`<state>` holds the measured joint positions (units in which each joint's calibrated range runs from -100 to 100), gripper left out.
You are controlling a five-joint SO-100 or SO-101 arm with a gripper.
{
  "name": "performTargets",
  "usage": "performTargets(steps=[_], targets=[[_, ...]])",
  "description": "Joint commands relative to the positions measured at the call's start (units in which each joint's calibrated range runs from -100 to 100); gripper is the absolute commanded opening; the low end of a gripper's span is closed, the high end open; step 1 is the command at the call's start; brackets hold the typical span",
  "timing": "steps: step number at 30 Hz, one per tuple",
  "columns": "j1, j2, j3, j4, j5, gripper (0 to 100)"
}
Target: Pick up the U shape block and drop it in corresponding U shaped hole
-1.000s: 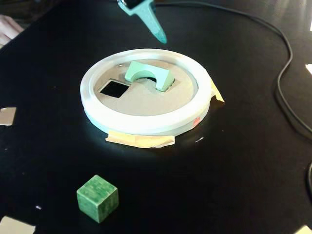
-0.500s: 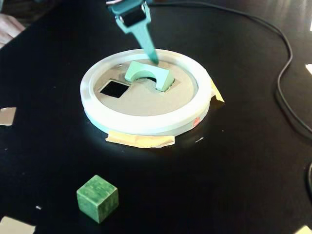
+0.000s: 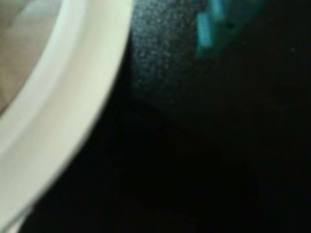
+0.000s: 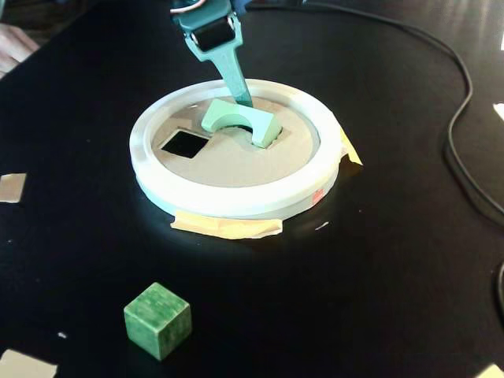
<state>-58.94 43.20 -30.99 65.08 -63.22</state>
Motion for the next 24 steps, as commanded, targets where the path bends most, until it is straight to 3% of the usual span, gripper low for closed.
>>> performTargets(steps=[1,7,17,24], targets=[[0.9,-1.0,-5.2,1.4,-1.8,100],[0.9,-1.2,-5.6,6.6,-3.4,100],[0.8,-0.5,-6.3,5.5,-3.5,100],[-0.5,1.1,-6.0,-3.2,-3.5,100]])
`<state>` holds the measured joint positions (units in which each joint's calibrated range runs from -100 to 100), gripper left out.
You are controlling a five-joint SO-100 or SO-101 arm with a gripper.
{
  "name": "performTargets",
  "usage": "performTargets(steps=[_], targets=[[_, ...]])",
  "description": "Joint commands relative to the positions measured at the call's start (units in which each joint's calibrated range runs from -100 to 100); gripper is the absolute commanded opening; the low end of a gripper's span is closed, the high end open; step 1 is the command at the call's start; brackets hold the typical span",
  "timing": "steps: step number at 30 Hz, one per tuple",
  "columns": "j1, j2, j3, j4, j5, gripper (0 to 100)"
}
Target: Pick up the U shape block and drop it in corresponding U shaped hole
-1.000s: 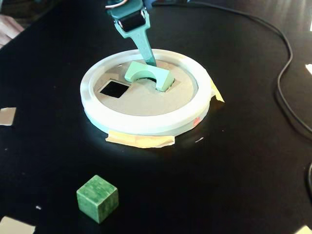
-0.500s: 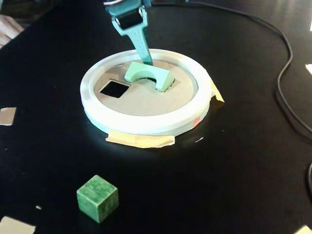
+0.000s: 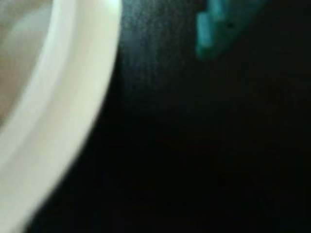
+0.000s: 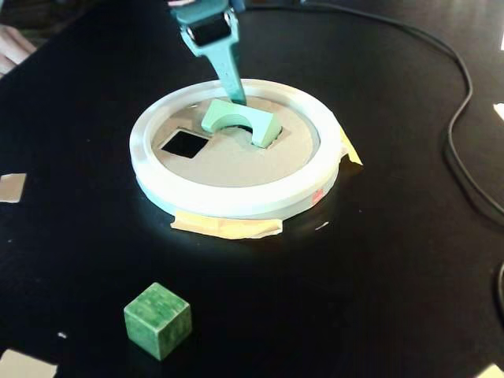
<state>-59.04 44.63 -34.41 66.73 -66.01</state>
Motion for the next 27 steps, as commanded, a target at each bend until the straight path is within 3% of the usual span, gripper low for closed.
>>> performTargets(steps=[1,13,22,25,27], targets=[[-0.4,0.7,-2.8,-5.7,-0.7,100],[-0.9,-0.5,-3.2,-6.0,-2.0,100],[-0.9,-4.4,-16.0,-5.9,-1.8,100],[-0.4,-4.5,-18.9,-4.7,0.5,100],[1.4,-4.5,-19.7,-4.6,5.4,100]])
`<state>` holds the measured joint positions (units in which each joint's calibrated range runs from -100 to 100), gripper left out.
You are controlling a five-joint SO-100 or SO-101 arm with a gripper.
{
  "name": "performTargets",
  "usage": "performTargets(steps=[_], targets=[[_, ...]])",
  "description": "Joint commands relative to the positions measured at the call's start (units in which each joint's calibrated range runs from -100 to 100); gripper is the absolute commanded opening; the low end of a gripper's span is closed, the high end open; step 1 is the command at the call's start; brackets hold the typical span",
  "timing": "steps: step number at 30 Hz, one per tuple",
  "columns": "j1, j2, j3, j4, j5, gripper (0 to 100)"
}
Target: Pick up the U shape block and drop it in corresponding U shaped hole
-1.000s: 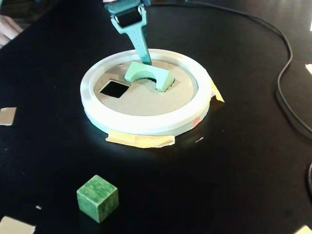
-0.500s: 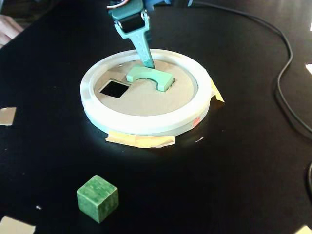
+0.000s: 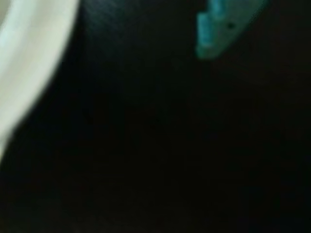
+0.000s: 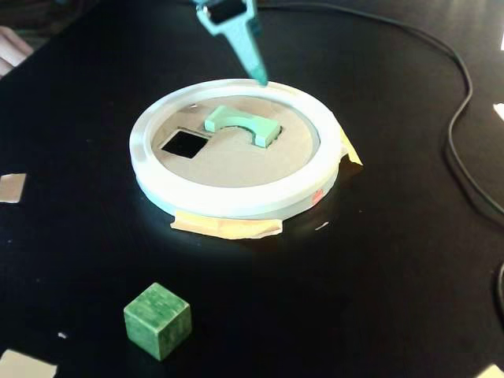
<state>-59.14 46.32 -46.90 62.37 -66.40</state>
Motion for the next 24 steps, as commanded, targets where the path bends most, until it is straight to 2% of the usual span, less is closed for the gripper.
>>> performTargets(steps=[1,3,4,8,9,11,13,16,20,24], targets=[[2.7,-6.2,-7.3,-0.2,8.4,100],[6.1,-7.0,-6.4,-0.1,13.1,100],[8.7,-7.6,-6.1,0.0,17.6,100],[12.9,-8.8,-6.2,1.1,28.8,100],[14.1,-10.0,-6.1,3.6,32.7,100],[16.4,-11.0,-6.1,9.5,36.6,100],[18.6,-12.4,-6.1,17.6,39.6,100],[22.8,-16.5,-6.3,37.3,43.6,100],[28.2,-21.5,-6.3,37.6,45.5,100],[31.9,-25.1,-6.1,37.6,50.1,100]])
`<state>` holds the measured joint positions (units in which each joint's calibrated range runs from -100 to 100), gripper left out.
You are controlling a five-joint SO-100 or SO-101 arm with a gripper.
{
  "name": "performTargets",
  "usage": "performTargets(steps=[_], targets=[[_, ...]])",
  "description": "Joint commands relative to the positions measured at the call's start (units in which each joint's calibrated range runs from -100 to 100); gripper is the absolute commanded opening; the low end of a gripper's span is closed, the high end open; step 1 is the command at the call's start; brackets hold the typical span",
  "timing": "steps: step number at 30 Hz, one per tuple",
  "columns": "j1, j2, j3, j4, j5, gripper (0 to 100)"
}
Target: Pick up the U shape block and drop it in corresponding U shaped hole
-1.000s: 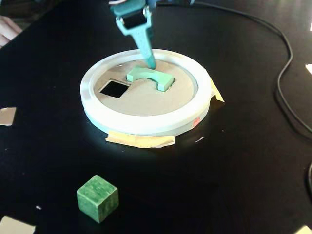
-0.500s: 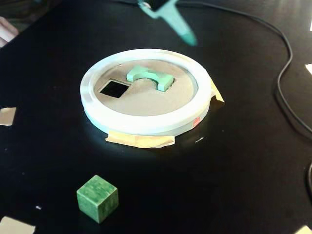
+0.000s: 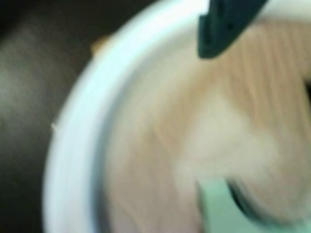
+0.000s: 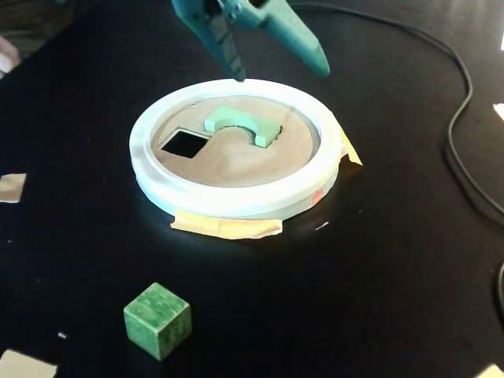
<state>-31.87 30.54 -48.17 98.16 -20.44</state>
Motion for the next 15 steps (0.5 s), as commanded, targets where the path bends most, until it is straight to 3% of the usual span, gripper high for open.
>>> performTargets(steps=[1,8,15], targets=[[5.2,-9.9,-4.7,1.8,5.2,100],[11.5,-19.8,2.0,1.8,10.5,100],[23.1,-47.2,32.0,1.8,12.3,100]])
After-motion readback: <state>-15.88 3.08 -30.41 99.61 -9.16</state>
